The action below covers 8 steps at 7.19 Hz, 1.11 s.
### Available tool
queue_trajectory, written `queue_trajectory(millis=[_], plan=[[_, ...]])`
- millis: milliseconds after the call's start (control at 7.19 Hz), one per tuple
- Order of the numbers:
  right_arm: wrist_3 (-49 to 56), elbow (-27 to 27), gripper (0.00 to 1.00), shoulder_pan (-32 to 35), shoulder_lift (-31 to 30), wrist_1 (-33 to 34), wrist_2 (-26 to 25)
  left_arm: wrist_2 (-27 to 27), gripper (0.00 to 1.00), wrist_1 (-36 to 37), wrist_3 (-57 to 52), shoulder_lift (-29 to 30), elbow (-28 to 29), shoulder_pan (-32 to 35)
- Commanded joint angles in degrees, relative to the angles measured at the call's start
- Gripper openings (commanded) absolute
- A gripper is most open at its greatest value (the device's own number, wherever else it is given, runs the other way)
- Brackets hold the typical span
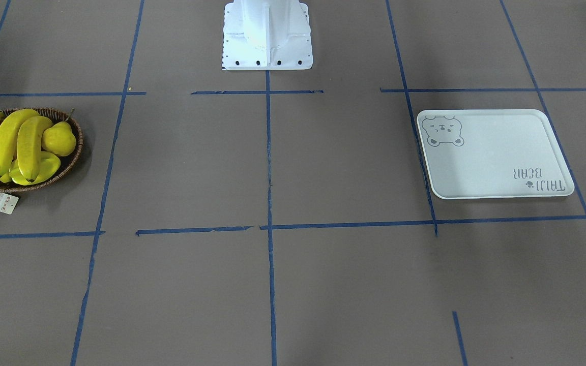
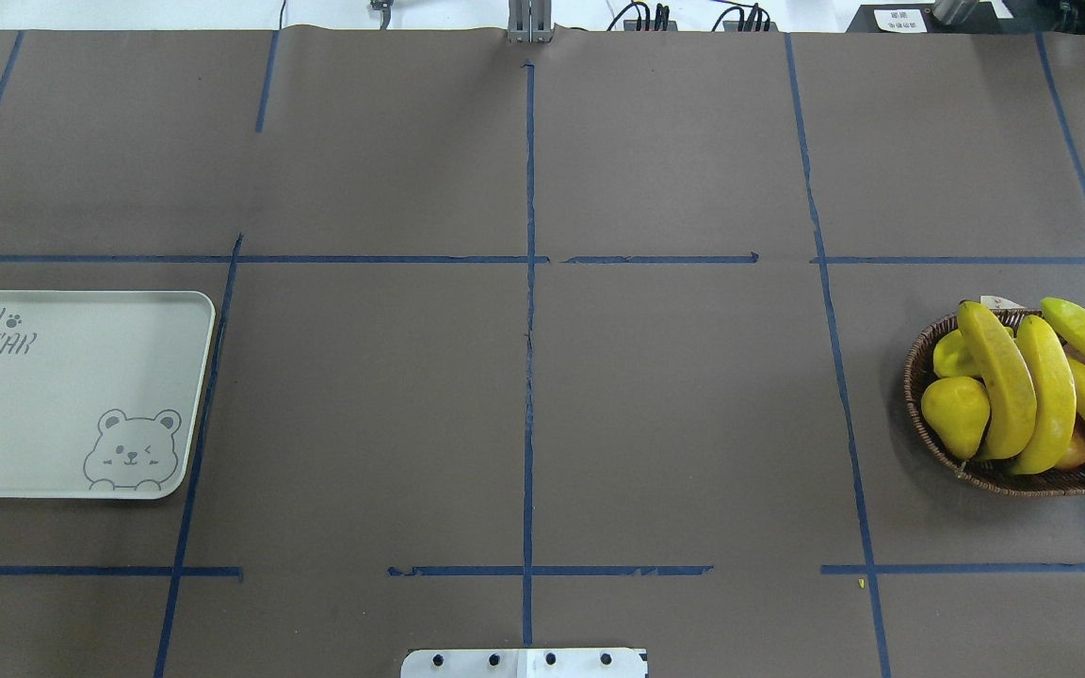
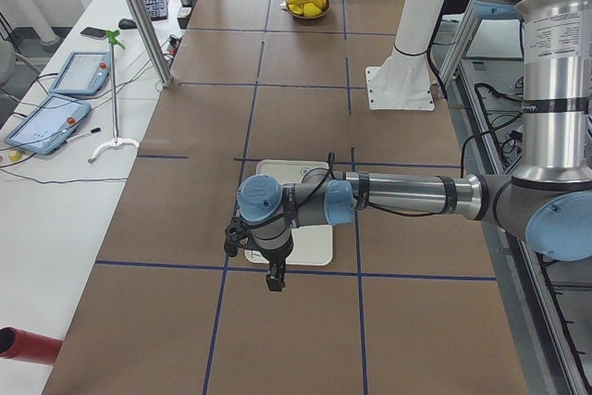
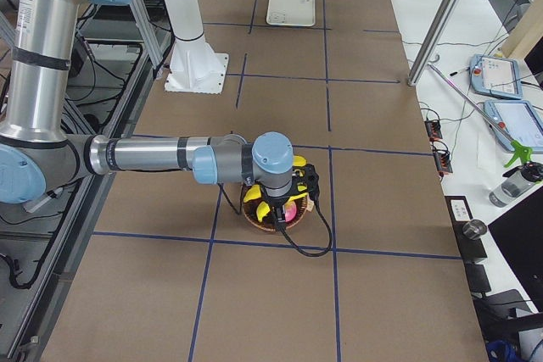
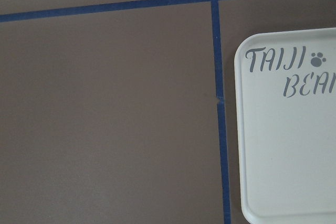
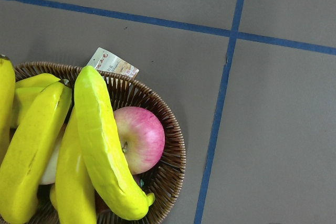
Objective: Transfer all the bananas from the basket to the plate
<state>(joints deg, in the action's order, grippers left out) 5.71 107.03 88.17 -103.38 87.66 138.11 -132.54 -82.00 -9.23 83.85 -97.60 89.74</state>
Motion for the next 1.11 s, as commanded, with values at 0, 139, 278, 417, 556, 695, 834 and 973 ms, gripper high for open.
queue_trajectory(millis=[0,139,278,417,556,695,834,973], plan=[[0.01,-0.15,1.0,-1.76,-0.15,-3.95,-0.55,-0.09,1.0,0.09,0.0,0.0,-0.05,0.0],[0.26,-0.06,1.0,-3.26,-0.5,-6.77,-0.65,0.0,1.0,0.0,0.0,0.0,0.04,-0.09],[0.18,-0.15,1.0,-5.71,-1.98,-12.37,-1.34,0.0,1.0,0.09,0.0,0.0,0.21,-0.09],[-0.17,-0.41,1.0,-7.65,-3.65,-17.47,-1.96,-0.09,1.0,0.0,0.0,0.0,0.74,-0.09],[-0.43,-0.42,0.99,-9.4,-4.71,-19.52,-2.14,-0.09,1.0,0.0,0.0,0.0,0.92,-0.18],[-1.31,-0.42,0.99,-11.6,-4.89,-20.41,-3.88,0.0,1.0,0.0,0.09,0.0,1.01,-0.18],[-4.54,-0.5,0.98,-13.62,-4.98,-22.33,-5.9,0.0,1.0,0.09,0.26,0.0,1.01,-0.18],[-7.0,-0.76,0.97,-14.77,-5.77,-24.96,-7.14,0.0,1.0,0.09,0.35,0.0,1.01,-0.18]])
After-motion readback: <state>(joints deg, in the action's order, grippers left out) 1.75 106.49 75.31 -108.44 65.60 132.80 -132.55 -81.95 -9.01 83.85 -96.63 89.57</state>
